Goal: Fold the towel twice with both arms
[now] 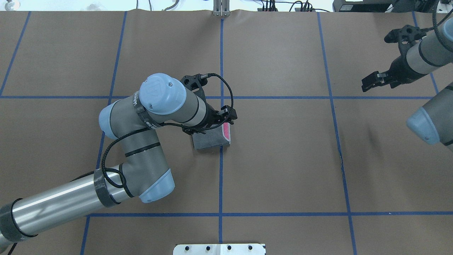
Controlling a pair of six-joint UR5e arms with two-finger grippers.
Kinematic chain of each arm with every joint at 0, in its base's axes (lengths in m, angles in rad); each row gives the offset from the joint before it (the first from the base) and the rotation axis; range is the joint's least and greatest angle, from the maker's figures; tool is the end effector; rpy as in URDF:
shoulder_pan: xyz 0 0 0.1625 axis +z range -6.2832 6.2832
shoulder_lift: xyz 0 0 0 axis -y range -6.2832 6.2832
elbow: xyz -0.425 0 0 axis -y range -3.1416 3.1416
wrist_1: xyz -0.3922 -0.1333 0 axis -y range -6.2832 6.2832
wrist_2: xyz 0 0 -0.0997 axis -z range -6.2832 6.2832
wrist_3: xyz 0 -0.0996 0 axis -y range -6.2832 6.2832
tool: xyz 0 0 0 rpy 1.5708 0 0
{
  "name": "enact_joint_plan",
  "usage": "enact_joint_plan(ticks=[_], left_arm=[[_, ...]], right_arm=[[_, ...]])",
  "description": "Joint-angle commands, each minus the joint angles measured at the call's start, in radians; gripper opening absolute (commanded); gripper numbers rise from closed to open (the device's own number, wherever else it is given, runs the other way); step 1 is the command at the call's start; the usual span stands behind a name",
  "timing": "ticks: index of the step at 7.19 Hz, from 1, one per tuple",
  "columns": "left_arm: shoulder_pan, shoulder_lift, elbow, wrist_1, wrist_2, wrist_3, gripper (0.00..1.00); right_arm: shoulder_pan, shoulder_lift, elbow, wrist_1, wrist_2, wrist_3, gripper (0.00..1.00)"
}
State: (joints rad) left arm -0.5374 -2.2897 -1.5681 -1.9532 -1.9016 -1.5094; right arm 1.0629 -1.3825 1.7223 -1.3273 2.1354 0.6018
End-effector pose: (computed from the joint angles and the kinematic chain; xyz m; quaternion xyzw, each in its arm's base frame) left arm 0.5539 -0.4476 0.1789 0.0177 0.5335 -0.1148 0.8378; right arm -0.2116 -0.5447 0.4646 0.0942 -0.3723 -0.0368 0.9226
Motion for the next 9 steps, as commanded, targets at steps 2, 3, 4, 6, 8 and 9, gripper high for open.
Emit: enact_joint_plan(ticks=[2, 3, 4, 6, 8, 9], left_arm=[[-0.094, 0.172, -0.322, 0.436, -0.031, 0.419, 1.00], [-0.146, 0.261, -0.404, 0.489, -0.033, 0.554, 1.00], [-0.211, 0.356, -0.449, 0.490, -0.057, 0.668, 1.00], [-0.416, 0.505, -0.458, 0.488, -0.192, 0.991, 1.00], [-0.638, 0.645, -0.438, 0.491, -0.302, 1.318, 1.00], [-0.742, 0.706, -0.402, 0.490, -0.362, 1.451, 1.00]], right_arm=[[0.182, -0.102, -0.044, -0.010, 0.067, -0.318, 1.00], [0.253, -0.128, -0.047, -0.074, 0.075, -0.471, 1.00], [0.331, -0.145, -0.047, -0.161, 0.077, -0.640, 1.00], [0.473, -0.202, -0.047, -0.262, 0.078, -0.857, 1.00], [0.564, -0.246, -0.044, -0.358, 0.098, -0.925, 1.00], [0.577, -0.250, -0.041, -0.378, 0.097, -0.910, 1.00]])
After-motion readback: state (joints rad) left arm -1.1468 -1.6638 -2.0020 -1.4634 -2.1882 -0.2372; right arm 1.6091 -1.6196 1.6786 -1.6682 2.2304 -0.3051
